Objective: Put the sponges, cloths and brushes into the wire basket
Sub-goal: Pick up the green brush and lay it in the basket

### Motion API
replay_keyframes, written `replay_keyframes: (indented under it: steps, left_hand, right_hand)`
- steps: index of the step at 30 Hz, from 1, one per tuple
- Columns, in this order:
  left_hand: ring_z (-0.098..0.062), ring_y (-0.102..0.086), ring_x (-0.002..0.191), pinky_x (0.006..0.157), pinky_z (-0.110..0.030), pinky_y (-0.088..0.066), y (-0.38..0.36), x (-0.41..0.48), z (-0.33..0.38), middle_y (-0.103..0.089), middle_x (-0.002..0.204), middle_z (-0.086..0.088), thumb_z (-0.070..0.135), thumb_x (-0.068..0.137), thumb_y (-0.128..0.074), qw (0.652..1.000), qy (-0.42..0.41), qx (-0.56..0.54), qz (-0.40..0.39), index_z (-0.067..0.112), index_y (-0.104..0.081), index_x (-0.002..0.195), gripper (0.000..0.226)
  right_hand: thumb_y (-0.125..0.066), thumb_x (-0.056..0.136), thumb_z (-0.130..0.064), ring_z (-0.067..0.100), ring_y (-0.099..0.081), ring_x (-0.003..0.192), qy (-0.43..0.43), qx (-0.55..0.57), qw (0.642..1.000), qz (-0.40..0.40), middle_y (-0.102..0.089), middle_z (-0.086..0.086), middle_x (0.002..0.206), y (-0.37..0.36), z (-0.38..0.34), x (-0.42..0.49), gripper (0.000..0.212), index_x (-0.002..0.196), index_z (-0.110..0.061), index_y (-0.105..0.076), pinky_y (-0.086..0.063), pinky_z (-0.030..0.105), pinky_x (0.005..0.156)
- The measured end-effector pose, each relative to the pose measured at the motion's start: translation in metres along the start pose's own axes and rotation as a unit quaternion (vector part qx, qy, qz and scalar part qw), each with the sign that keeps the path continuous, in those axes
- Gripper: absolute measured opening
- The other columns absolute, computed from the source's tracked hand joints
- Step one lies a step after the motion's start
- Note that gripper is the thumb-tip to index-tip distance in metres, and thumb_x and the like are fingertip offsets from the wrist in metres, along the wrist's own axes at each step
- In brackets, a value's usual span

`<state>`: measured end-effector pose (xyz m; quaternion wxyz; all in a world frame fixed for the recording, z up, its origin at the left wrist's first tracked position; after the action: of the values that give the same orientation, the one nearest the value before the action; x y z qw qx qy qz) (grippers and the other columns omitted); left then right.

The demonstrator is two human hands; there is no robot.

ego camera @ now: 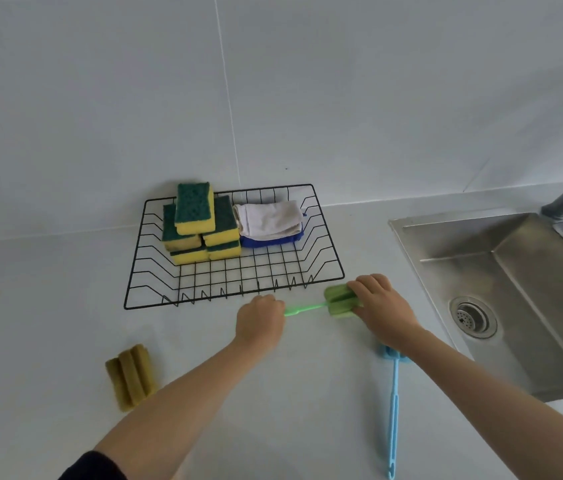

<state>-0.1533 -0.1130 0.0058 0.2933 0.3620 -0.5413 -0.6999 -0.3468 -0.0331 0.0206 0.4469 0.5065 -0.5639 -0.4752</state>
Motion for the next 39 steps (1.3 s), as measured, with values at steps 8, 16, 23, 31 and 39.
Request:
replay_keyframes:
  steps: [8,16,23,31,39]
  left_hand:
    - [-0.016,-0.050,0.082,0.063,-0.026,-0.036,0.070,-0.009,-0.026,-0.062,0.090,-0.003,0.026,0.093,-0.050,0.993,0.011,-0.018,0.116,0.012,-0.066,0.099,0.022]
    - [-0.022,-0.058,0.093,0.068,-0.031,-0.048,0.092,0.020,-0.067,-0.065,0.099,-0.007,0.021,0.095,-0.046,0.990,0.025,0.035,0.135,0.011,-0.066,0.101,0.024]
    - [-0.022,-0.059,0.094,0.074,-0.030,-0.050,0.061,0.056,-0.096,-0.062,0.103,-0.006,0.016,0.094,-0.048,0.994,0.012,0.094,0.045,0.011,-0.064,0.105,0.020]
    - [-0.024,-0.063,0.091,0.069,-0.030,-0.048,0.032,0.088,-0.113,-0.065,0.101,-0.008,0.008,0.093,-0.047,0.992,0.019,0.120,-0.022,0.007,-0.064,0.099,0.019]
    - [-0.018,-0.048,0.070,0.063,-0.028,-0.042,0.015,0.100,-0.116,-0.066,0.086,-0.006,0.006,0.091,-0.047,0.992,0.038,0.113,-0.047,0.008,-0.064,0.095,0.018]
  right_hand:
    - [-0.086,0.054,-0.007,0.024,-0.040,0.091,0.077,0.014,0.985,0.154,-0.068,0.013,0.090,0.040,-0.019,0.027,0.052,0.099,-0.007,-0.060,-0.057,0.037,0.059]
    - [-0.076,0.071,-0.008,0.042,-0.056,0.102,0.044,0.014,0.995,0.093,-0.064,0.018,0.107,0.045,-0.052,0.087,0.040,0.108,-0.001,-0.062,-0.057,0.044,0.069]
    - [-0.049,0.093,-0.025,0.027,-0.032,0.129,0.002,-0.020,0.999,-0.043,-0.043,0.005,0.137,0.014,-0.060,0.128,0.042,0.132,-0.012,-0.041,-0.039,0.035,0.096]
    - [-0.049,0.093,-0.025,0.027,-0.036,0.125,0.001,-0.036,0.992,-0.124,-0.043,0.006,0.135,-0.019,-0.061,0.157,0.038,0.128,-0.013,-0.042,-0.043,0.035,0.094]
    - [-0.048,0.093,-0.027,0.026,-0.036,0.126,-0.006,-0.049,0.987,-0.156,-0.044,0.005,0.133,-0.033,-0.059,0.163,0.040,0.131,-0.015,-0.040,-0.043,0.034,0.092]
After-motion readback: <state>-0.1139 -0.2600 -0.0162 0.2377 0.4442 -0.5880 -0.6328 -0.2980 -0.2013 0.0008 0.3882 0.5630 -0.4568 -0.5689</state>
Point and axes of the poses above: each hand's wrist, its own x-axis towards the middle knuckle, its own y-axis out of the back of the hand, z = x × y, the point moved 1 cm from there along x, towards the middle knuckle
